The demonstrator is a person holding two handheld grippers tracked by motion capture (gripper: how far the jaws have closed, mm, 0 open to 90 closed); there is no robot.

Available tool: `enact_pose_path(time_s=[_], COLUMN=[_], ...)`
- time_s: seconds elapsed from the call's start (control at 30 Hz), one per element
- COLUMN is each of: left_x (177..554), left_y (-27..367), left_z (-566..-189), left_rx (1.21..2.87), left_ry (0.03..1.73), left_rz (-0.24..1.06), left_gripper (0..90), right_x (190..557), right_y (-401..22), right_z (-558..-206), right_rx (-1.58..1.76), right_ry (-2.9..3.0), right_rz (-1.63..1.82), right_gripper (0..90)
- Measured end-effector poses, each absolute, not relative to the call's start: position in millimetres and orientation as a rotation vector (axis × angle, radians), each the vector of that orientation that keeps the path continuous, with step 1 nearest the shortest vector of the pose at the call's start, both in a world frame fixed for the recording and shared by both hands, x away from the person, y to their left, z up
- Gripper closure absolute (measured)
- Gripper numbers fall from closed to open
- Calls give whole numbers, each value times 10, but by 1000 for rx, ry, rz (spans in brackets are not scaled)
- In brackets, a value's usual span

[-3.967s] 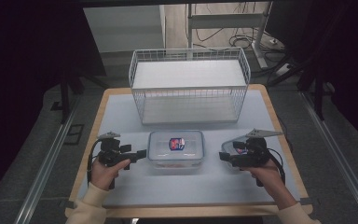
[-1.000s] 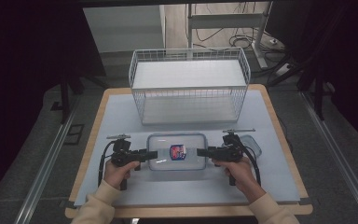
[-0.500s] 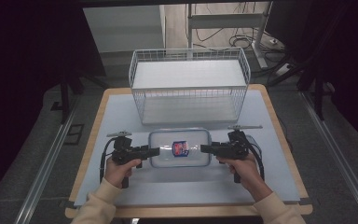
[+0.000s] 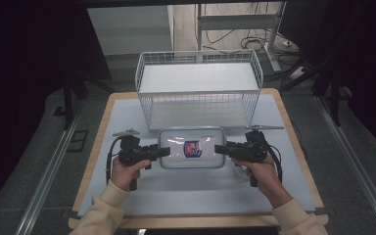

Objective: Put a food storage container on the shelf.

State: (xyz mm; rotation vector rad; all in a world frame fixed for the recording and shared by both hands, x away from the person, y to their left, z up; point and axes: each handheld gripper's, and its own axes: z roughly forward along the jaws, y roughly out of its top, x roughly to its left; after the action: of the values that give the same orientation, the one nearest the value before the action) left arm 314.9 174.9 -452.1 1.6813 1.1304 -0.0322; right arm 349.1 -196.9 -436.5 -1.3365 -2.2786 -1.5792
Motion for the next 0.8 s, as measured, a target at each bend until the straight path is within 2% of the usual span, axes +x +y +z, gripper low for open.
enact_pose_path(time_s=[0.8], left_x=[3277], left_y=[1685], left_z=[-4093], left_rx=[1660], left_ry=[1106], left_rz=[2], left_gripper=[467], right_x=[3600], right_y=[-2036], right_z=[-3916], right_rx=[-1305], right_ry=[-2301], right_rz=[-1653], right_gripper=[461])
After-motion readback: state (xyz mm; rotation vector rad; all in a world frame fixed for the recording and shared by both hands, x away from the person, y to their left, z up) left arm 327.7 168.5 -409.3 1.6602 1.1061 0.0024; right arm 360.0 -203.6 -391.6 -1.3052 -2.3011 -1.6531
